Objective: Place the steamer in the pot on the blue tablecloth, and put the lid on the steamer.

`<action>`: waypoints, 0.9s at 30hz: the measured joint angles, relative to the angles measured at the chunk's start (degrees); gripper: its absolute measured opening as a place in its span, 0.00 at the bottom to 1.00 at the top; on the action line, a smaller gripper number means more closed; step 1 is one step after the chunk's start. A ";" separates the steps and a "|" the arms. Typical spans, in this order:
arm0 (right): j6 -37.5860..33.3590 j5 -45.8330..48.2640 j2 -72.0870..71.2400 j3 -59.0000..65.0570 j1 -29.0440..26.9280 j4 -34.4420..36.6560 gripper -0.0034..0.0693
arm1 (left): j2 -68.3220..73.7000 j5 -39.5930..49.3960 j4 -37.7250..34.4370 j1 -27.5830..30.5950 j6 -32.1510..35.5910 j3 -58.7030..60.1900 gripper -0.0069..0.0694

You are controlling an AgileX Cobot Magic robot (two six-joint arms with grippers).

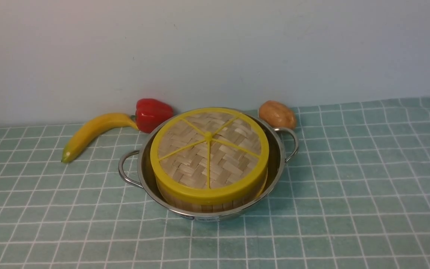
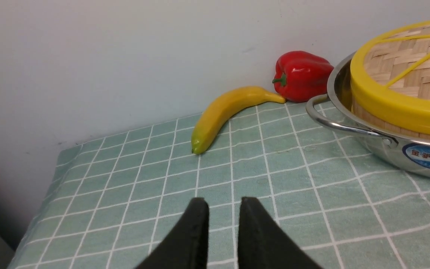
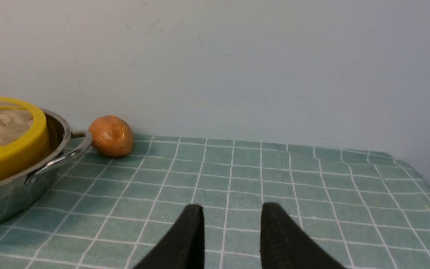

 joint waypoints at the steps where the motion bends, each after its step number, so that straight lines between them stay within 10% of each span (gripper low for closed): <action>1: 0.00 0.00 0.00 0.13 0.00 0.00 0.38 | 0.00 0.00 0.00 0.00 0.00 0.00 0.26; 27: 0.65 0.25 0.00 0.22 0.00 0.00 0.38 | 0.00 0.00 0.19 0.00 0.00 0.00 0.30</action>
